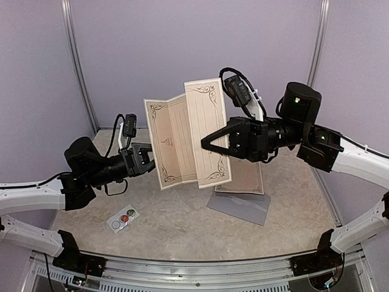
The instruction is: Place the letter into the envelope and seal it
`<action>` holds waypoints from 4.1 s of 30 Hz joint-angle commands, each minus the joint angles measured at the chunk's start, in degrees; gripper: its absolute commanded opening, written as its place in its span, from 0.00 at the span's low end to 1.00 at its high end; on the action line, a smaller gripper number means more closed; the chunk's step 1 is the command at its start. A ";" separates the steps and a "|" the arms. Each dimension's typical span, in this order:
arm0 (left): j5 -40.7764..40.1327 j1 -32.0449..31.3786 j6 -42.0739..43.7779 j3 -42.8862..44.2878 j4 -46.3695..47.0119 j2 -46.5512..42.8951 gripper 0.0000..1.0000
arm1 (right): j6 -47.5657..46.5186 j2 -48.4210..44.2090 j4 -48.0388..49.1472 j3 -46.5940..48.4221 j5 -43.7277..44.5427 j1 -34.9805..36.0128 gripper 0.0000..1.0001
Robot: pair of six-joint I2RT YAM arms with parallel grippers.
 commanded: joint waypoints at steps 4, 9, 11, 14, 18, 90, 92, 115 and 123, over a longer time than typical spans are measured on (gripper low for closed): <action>4.50 -0.70 -1.39 0.89 7.63 1.16 0.98 | 0.61 -0.10 2.63 -0.57 -3.08 0.09 0.00; 5.29 -0.80 -1.20 3.10 8.70 3.48 0.99 | 1.50 0.28 4.25 -0.52 -5.41 0.09 0.00; 6.01 -0.87 -1.37 4.15 9.96 4.63 0.99 | 1.48 0.29 4.33 -0.36 -5.84 0.13 0.00; 7.10 -1.25 -1.28 6.24 11.21 6.70 0.99 | 1.41 0.44 4.34 -0.29 -6.28 0.09 0.00; 9.03 -1.79 -1.81 8.06 13.69 9.11 0.99 | 1.17 0.80 3.80 0.08 -6.45 0.07 0.00; 0.11 0.06 3.93 4.69 -2.54 2.26 0.00 | -2.53 -3.49 -19.60 3.99 27.36 -3.94 0.81; 2.36 0.17 4.64 4.51 -2.08 1.61 0.00 | -0.08 -5.81 -17.93 1.45 28.14 -7.07 0.84; -6.77 0.13 0.81 9.31 -13.50 2.32 0.00 | -3.69 1.65 -16.10 1.89 28.07 0.68 0.88; -7.79 -0.05 0.40 9.95 -14.99 3.97 0.00 | -5.14 10.27 -22.15 9.57 33.78 4.00 0.81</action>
